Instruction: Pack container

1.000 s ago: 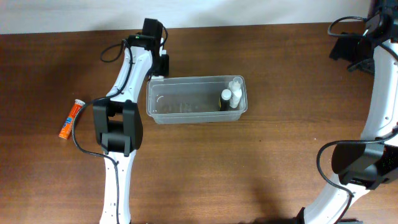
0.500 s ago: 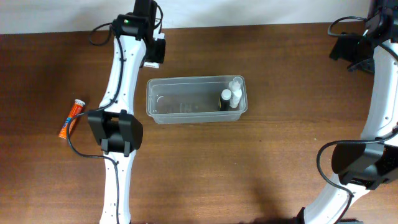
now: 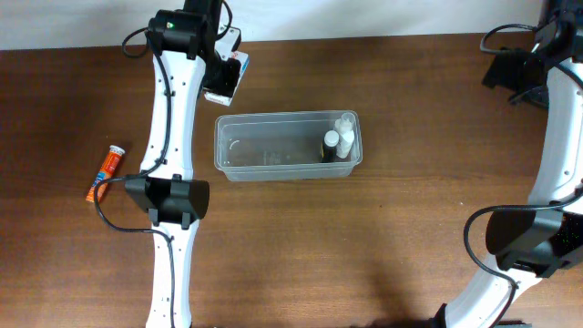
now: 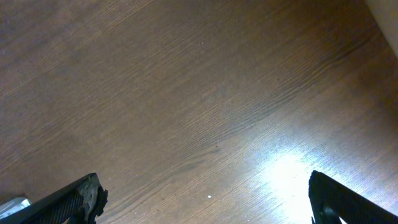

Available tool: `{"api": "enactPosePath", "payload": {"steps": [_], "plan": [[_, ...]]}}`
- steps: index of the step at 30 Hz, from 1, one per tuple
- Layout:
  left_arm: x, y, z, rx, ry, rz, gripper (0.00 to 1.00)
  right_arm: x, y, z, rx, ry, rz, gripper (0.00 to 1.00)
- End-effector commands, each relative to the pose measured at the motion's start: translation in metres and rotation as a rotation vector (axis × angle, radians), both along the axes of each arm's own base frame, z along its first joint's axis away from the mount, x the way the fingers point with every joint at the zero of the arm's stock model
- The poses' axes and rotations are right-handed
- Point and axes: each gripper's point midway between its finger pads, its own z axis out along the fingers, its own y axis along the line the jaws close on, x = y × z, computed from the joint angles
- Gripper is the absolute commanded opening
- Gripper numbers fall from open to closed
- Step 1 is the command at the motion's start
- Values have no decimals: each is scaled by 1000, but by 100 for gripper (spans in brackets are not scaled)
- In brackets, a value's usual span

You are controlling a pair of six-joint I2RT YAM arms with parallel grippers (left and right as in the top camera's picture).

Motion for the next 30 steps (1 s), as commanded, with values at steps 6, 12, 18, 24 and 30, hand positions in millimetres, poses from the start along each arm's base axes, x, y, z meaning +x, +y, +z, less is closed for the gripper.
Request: {"api": "enactPosePath", "payload": {"steps": [6, 12, 18, 24, 30], "plan": [[-8, -17, 9, -45, -3, -99, 45, 0, -4, 3, -14, -8, -16, 98], [-13, -35, 17, -44, -20, -135, 45, 0, -4, 3, -14, -8, -16, 99], [-23, -47, 49, -56, -82, -164, 45, 0, -4, 3, -14, -8, -16, 98], [-36, -55, 74, -66, -120, -185, 45, 0, -4, 3, -14, -8, -16, 98], [-56, -61, 67, -50, -45, -210, 45, 0, -4, 3, -14, -8, -16, 98]]}}
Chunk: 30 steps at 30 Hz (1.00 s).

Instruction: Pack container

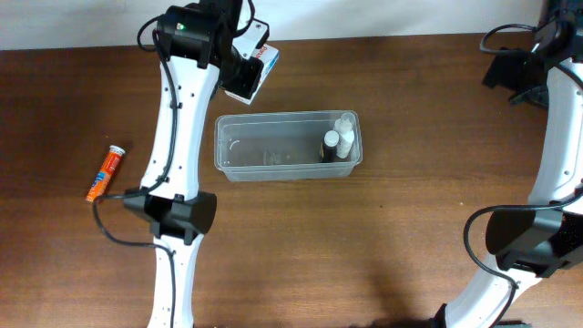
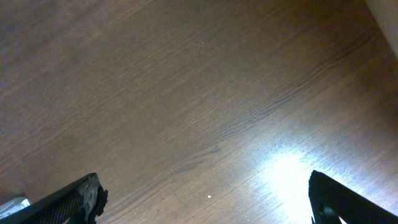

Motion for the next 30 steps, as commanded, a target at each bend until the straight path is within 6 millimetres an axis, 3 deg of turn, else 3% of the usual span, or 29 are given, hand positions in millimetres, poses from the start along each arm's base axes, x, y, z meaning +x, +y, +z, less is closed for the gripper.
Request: {"api": "enactPosePath", "payload": {"steps": [1, 6, 18, 30], "plan": [[-21, -7, 1, 10, 50, -46, 45, -1, -4, 3, -14, -8, -16, 98], [-44, -6, -18, 61, 145, -103, 46, -1, -4, 3, -14, -8, -17, 98], [-69, 1, -69, 146, 306, -329, 45, -1, -4, 3, -13, -8, -17, 98], [-61, -31, -77, 80, 204, -630, 45, -1, -4, 3, -13, -8, -17, 98]]}}
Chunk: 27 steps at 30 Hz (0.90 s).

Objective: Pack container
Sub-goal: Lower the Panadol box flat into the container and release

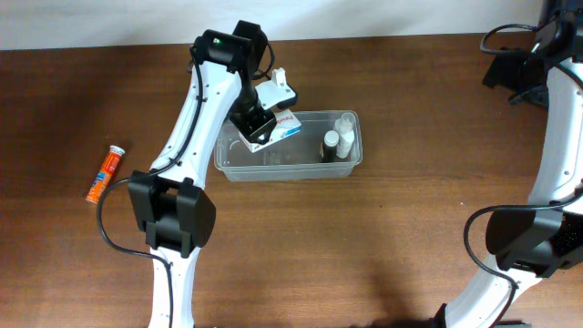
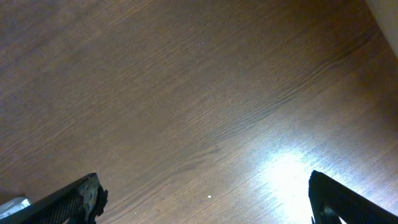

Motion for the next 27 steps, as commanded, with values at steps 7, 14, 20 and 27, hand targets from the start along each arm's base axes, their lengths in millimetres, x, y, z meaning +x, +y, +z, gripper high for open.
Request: {"api": "enactPosePath", "payload": {"steps": [7, 14, 20, 27], "plan": [[-9, -37, 16, -86, -86, -281, 47, -1, -4, 3, -13, -8, -17, 98], [-2, -51, 5, -95, -130, -351, 46, -1, -4, 3, -14, -8, -17, 98], [4, -50, -13, -80, -135, -349, 46, -1, -4, 3, -13, -8, -17, 98], [9, -53, -22, -85, -152, -349, 46, -1, -4, 3, -13, -8, -17, 98]]}}
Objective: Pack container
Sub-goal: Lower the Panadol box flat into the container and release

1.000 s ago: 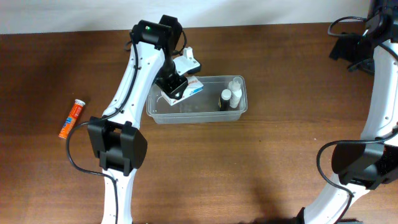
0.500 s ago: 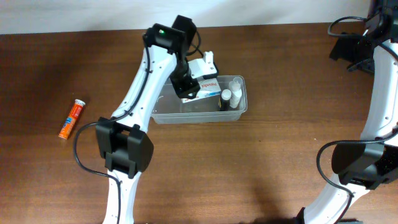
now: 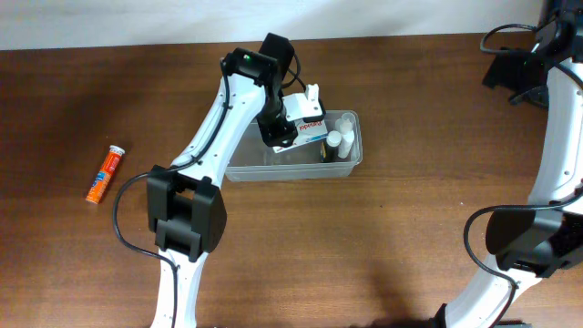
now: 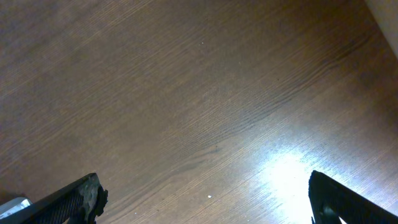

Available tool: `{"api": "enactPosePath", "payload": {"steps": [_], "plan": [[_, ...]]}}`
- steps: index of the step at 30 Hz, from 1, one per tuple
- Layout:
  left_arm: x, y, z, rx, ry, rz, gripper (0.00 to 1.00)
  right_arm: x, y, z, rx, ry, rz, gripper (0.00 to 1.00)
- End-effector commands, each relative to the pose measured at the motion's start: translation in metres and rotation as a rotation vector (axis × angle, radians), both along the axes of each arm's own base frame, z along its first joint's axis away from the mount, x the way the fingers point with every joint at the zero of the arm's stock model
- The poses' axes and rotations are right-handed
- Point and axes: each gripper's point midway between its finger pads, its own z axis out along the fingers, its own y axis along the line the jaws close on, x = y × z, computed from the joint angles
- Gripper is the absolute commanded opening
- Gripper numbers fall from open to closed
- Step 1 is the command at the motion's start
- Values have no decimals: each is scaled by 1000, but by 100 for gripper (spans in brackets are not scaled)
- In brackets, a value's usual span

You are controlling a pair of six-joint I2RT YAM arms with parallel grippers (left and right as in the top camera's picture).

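A clear plastic container (image 3: 239, 165) sits mid-table in the overhead view. My left gripper (image 3: 293, 126) hangs over its right half, shut on a small white box with red and blue print (image 3: 308, 125). Small bottles (image 3: 341, 133) stand at the container's right end. An orange tube (image 3: 105, 172) lies on the table at the far left. My right gripper (image 4: 205, 198) is open above bare wood, nothing between its fingers; in the overhead view it sits at the far right corner (image 3: 515, 68).
Dark wooden table (image 3: 410, 228) with its far edge against a pale wall along the top. Black cables trail by the right arm at the top right.
My left gripper has moved right with the white box, from over the container's middle to over its right half next to the bottles. The right arm has not moved.
My left gripper held the white box behind the container's left corner. Then it was a little further right and back. Then it was over the container's left-middle part, and now over the right half. The right gripper stayed open in place throughout.
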Motion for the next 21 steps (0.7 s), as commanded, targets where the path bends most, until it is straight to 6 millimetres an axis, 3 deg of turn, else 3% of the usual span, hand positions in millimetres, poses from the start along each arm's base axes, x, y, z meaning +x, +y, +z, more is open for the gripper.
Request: {"api": "enactPosePath", "payload": {"steps": [1, 9, 21], "plan": [[-1, 0, 11, -17, -26, -17, 46, -1, -4, 3, -14, -8, -17, 98], [1, -1, 12, -18, -32, -16, 47, -1, -4, 3, -13, -8, -17, 98], [8, 5, 11, 22, -68, -7, 98, -1, -4, 3, -13, -8, -17, 98]]}}
